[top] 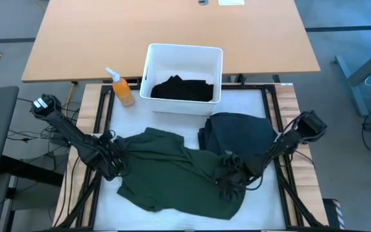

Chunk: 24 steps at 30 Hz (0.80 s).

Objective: Fold laundry
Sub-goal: Fold the green polo shirt from the white laundry organizer

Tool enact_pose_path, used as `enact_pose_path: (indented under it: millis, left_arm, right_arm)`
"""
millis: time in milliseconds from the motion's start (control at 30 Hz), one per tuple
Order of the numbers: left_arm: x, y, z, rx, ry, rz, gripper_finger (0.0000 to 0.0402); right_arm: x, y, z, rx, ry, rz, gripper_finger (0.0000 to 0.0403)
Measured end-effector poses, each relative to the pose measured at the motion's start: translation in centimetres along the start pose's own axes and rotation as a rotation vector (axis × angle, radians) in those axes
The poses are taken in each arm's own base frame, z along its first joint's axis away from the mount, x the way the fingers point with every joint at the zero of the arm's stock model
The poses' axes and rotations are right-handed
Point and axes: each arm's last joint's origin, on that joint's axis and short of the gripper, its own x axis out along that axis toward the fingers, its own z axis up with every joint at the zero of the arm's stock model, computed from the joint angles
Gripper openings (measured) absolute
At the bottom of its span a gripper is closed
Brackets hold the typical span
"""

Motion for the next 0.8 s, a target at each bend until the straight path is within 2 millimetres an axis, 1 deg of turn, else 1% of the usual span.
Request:
enact_pose_path:
  millis: [67, 200, 400, 567, 700, 800]
  left_arm:
    - [0.0, 0.0, 0.0, 0.0, 0.002, -0.001, 0.0029]
    - [0.0, 0.0, 0.0, -0.002, 0.01, -0.005, 0.0076]
    - [-0.2, -0.2, 0.1, -0.003, 0.026, -0.022, 0.014]
    - [-2.0, -0.3, 1.6, -0.008, 0.004, -0.049, 0.0167]
    - [-4.0, 0.2, 3.1, -0.009, -0.055, -0.028, 0.0172]
    - [-5.4, 0.7, 4.2, -0.026, -0.121, 0.006, 0.0172]
  right_arm:
    - [-0.2, -0.1, 0.1, 0.005, 0.005, 0.014, 0.0054]
    - [-1.3, -0.4, 0.2, 0.004, 0.03, 0.019, 0.0066]
    - [-3.6, -0.9, 0.2, -0.001, 0.049, 0.005, 0.0096]
    - [-5.8, -1.2, 0.5, 0.005, 0.023, 0.027, 0.0132]
    - [-7.4, -1.3, 0.9, 0.017, -0.031, 0.07, 0.0162]
    - [-7.9, -0.9, 1.5, 0.031, -0.102, 0.112, 0.0179]
